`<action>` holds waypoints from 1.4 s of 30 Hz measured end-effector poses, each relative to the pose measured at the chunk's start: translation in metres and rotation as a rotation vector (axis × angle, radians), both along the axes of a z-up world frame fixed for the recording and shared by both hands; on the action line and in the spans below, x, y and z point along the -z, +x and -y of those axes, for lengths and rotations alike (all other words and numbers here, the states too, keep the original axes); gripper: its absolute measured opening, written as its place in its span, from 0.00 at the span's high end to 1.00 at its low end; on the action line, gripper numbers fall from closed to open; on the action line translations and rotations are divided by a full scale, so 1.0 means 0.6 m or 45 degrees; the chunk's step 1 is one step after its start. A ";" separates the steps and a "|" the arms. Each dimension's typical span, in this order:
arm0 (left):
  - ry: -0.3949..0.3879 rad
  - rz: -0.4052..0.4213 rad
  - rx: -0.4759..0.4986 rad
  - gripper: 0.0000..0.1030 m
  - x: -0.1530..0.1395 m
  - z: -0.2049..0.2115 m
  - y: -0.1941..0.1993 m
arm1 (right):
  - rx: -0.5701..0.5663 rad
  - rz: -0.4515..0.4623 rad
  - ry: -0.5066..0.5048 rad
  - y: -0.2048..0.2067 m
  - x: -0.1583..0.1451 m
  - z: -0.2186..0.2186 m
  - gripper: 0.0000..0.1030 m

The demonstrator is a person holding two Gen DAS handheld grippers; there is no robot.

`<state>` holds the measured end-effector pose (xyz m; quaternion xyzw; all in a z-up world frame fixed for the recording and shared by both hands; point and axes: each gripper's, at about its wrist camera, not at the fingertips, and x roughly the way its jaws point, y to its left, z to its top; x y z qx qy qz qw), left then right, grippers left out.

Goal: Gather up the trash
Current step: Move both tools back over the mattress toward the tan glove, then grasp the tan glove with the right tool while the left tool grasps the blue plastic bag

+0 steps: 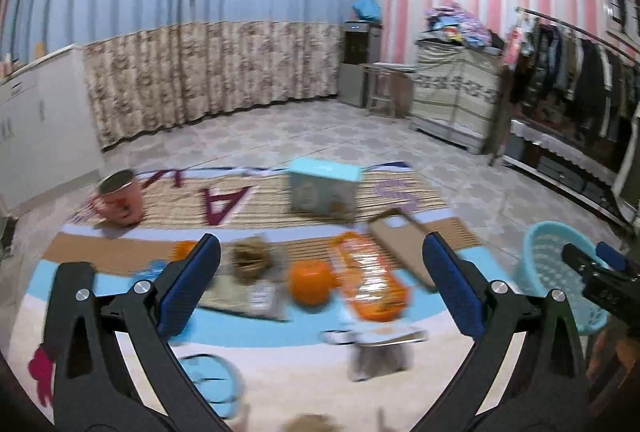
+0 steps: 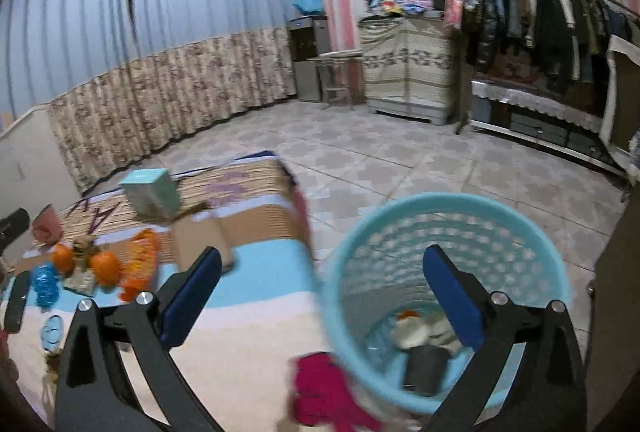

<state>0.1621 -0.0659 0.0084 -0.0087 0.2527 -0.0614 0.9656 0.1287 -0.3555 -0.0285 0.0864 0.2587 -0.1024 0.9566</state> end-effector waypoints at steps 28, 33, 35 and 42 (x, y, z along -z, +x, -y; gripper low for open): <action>0.093 -0.102 -0.250 0.05 0.091 -0.295 -0.100 | -0.441 -0.080 -0.180 -0.096 0.059 -0.380 0.04; 0.089 -0.114 -0.238 0.05 0.100 -0.295 -0.100 | -0.454 -0.147 -0.191 -0.093 0.086 -0.407 0.04; 0.076 -0.126 -0.238 0.05 0.104 -0.298 -0.098 | -0.456 -0.164 -0.186 -0.090 0.093 -0.409 0.04; 0.054 -0.185 -0.254 0.05 0.117 -0.305 -0.083 | -0.486 -0.203 -0.177 -0.081 0.107 -0.419 0.05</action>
